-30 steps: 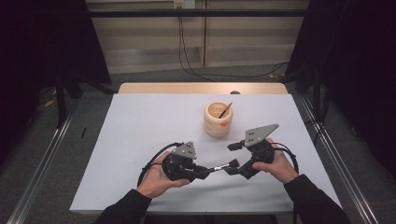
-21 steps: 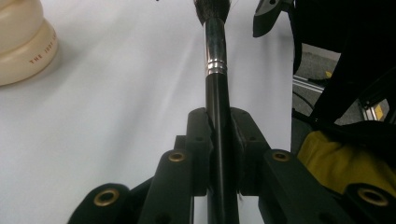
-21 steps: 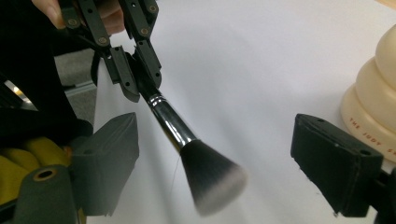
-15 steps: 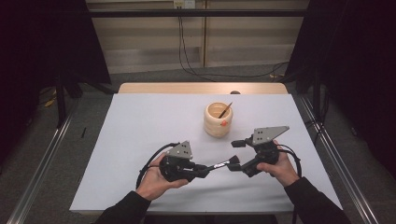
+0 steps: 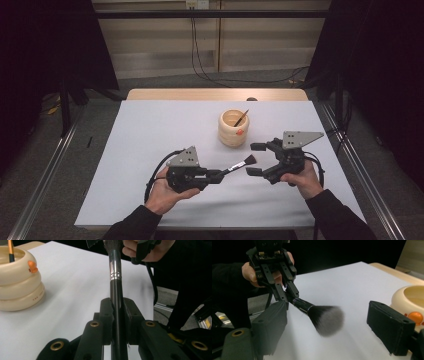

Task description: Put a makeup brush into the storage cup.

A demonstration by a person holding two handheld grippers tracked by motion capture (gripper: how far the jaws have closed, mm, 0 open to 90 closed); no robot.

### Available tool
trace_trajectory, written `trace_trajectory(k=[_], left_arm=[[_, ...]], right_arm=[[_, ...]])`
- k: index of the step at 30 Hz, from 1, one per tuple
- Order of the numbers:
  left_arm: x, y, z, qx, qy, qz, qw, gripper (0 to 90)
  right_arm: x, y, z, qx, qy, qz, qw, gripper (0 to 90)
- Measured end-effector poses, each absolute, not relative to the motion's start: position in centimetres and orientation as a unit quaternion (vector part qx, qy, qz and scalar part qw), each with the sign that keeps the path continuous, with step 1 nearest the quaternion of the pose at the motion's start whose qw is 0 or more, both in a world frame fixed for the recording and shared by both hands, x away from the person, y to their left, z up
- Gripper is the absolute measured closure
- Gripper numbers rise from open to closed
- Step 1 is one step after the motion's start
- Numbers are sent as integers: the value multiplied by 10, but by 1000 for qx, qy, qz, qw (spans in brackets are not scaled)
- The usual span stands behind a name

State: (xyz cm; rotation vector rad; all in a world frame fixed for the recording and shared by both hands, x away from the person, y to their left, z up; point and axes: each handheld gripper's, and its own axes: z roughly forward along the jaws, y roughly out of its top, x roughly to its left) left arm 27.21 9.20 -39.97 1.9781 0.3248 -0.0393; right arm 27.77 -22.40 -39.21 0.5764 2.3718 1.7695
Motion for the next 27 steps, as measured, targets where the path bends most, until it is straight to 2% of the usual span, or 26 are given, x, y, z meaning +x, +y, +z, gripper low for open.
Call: trace_trajectory(k=[8, 14, 27], left_arm=[[271, 92, -392, 819, 127, -10, 559, 796], [270, 87, -394, 817, 121, -16, 564, 796], [270, 85, -397, 818, 113, -17, 563, 796]], right_arm=[[276, -223, -390, 189, 777, 598, 54, 180], [277, -221, -390, 181, 776, 604, 33, 307], [277, -218, -391, 162, 780, 604, -6, 519]])
